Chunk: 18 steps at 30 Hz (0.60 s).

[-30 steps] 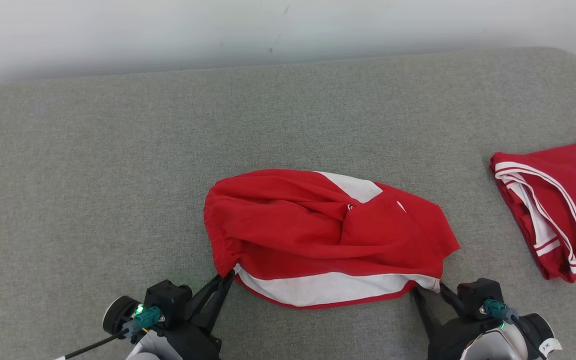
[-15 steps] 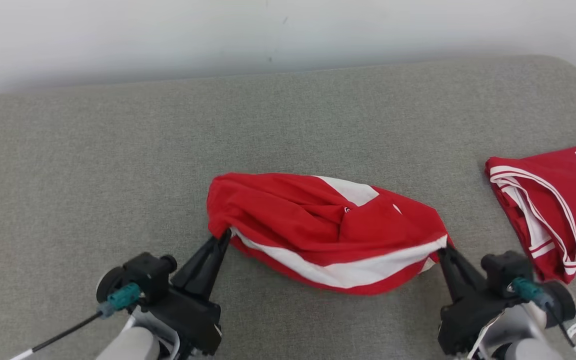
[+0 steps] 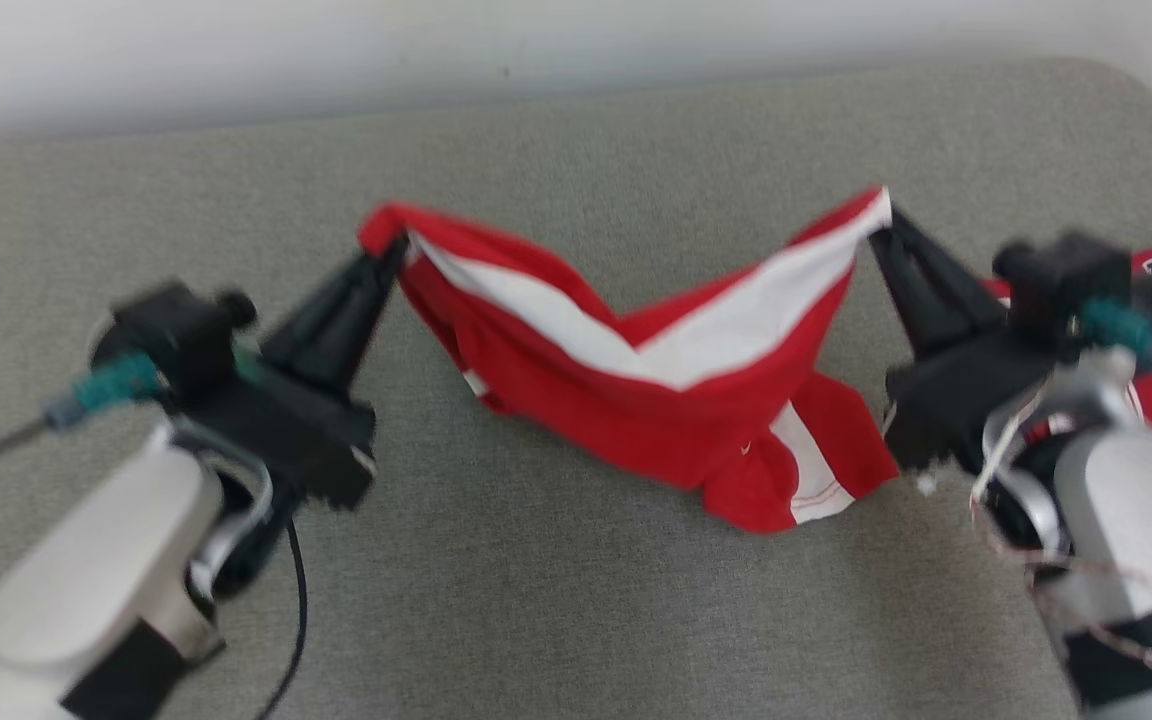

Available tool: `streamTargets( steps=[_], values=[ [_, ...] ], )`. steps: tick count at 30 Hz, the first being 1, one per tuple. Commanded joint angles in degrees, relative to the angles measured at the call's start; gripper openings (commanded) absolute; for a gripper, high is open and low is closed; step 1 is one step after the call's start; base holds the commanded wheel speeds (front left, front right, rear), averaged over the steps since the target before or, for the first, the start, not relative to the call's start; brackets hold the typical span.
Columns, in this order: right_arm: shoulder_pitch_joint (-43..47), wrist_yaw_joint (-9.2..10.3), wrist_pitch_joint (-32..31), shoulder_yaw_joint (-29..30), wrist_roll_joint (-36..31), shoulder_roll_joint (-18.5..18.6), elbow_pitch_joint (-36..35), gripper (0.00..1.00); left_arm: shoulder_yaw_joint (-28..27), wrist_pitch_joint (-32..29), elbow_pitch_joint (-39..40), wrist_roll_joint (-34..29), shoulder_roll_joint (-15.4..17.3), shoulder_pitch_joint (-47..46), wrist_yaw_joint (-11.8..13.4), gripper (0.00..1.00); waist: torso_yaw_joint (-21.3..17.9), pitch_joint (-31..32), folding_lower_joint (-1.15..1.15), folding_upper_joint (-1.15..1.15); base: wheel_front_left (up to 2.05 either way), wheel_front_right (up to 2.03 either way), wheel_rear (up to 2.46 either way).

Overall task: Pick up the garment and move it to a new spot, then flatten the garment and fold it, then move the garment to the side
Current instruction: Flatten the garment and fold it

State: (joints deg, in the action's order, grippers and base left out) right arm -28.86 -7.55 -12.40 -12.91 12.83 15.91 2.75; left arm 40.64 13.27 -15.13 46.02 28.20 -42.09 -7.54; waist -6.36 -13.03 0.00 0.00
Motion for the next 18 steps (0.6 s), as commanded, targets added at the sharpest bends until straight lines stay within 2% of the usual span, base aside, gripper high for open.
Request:
streamTargets(
  steps=[1,5,7,10,13,18],
  values=[
    [-3.6,0.16,-0.5,-0.8,0.6,0.9,0.8,0.0,-0.1,-0.6,0.4,1.5,0.6,-3.0,0.1,0.0,-1.3,-3.7,0.0,0.0,0.0,0.0,0.0],
    [-15.5,0.16,-1.4,-3.0,4.4,0.6,5.3,0.0,-2.6,-3.1,-1.0,6.0,2.6,-12.3,0.1,0.0,-2.3,-9.4,0.0,0.0,0.0,0.0,0.0],
    [-22.0,0.16,-1.2,-3.6,5.2,0.9,8.1,0.0,-3.2,-4.6,-2.4,4.1,4.1,-17.8,0.1,0.0,-2.7,-12.5,0.0,0.0,0.0,0.0,0.0],
    [-31.2,0.16,0.0,-3.4,5.4,0.5,12.5,0.0,-4.8,-5.9,-4.2,3.9,4.3,-25.0,0.3,0.0,-3.3,-16.7,0.0,0.0,0.0,0.0,0.0],
    [-40.3,0.16,1.9,-2.7,3.6,0.4,16.1,0.0,-7.5,-6.8,-5.0,4.7,4.4,-31.8,1.1,0.0,-4.1,-21.0,0.0,0.0,0.0,0.0,0.0],
    [-52.8,0.16,7.6,0.2,-1.7,0.8,22.0,0.0,-11.6,-5.5,-5.7,5.6,2.8,-40.4,3.6,0.0,-4.3,-26.4,0.0,0.0,0.0,0.0,0.0]
  ],
)
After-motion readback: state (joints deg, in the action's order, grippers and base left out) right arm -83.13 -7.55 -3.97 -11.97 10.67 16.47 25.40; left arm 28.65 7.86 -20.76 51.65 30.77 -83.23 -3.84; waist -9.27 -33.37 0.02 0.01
